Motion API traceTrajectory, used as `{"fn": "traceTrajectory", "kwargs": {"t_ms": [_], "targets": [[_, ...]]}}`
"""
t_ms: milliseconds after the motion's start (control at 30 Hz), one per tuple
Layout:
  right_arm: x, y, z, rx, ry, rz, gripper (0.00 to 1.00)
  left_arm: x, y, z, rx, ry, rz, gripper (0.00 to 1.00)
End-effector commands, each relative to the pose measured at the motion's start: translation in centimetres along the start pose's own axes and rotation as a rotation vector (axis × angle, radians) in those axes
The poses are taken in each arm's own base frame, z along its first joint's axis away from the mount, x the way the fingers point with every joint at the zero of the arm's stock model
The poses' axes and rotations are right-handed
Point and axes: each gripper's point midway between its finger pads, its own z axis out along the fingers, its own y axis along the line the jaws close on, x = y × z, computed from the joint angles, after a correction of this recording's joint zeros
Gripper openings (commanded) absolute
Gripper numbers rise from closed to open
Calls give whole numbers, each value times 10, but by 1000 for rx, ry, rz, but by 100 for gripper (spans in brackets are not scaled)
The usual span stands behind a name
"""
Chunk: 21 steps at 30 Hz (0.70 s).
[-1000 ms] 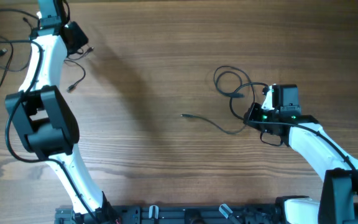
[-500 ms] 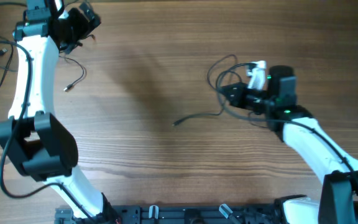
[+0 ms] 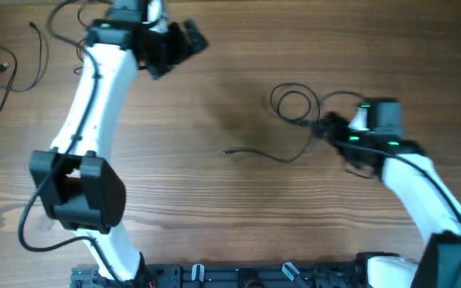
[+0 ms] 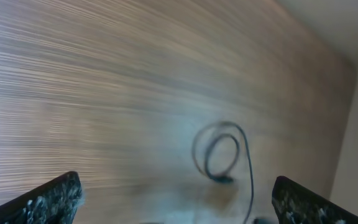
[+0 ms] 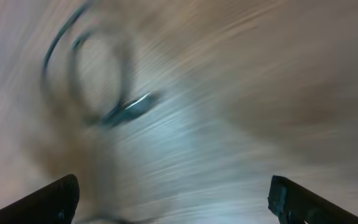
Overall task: Untangle cables
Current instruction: 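Return the left gripper to center and grip the remaining black cable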
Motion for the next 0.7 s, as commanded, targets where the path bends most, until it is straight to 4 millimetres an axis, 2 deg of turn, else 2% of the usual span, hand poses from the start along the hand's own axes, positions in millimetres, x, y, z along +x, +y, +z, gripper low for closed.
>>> {"fn": "traceTrajectory", "kwargs": {"t_ms": [0,100,167,267,367,433,567,633,667], "targets": [[-35,-36,-34,73,-129,116,100,24,-36,24,0,17,101,100],[-38,-55,-45,110,-136,104,100,47,-50,45,-36,45,148,100],[-35,-61,-47,126,-124,86,100,61,-52,61,-97,46,110,99],[-30,-64,-47,140,-100,60,100,84,-57,88,-170,44,68,89],[-27,-67,-47,154,-88,63,100,108,-66,114,-204,53,110,84],[-25,-68,-47,158,-80,66,100,124,-63,127,-259,54,136,79],[-13,-72,-47,173,-36,80,100,141,-59,146,-303,66,157,68],[-9,-74,-47,181,-15,60,100,144,-55,158,-313,67,154,67],[-7,-75,-48,185,-5,29,100,145,-46,168,-341,57,119,67]]}}
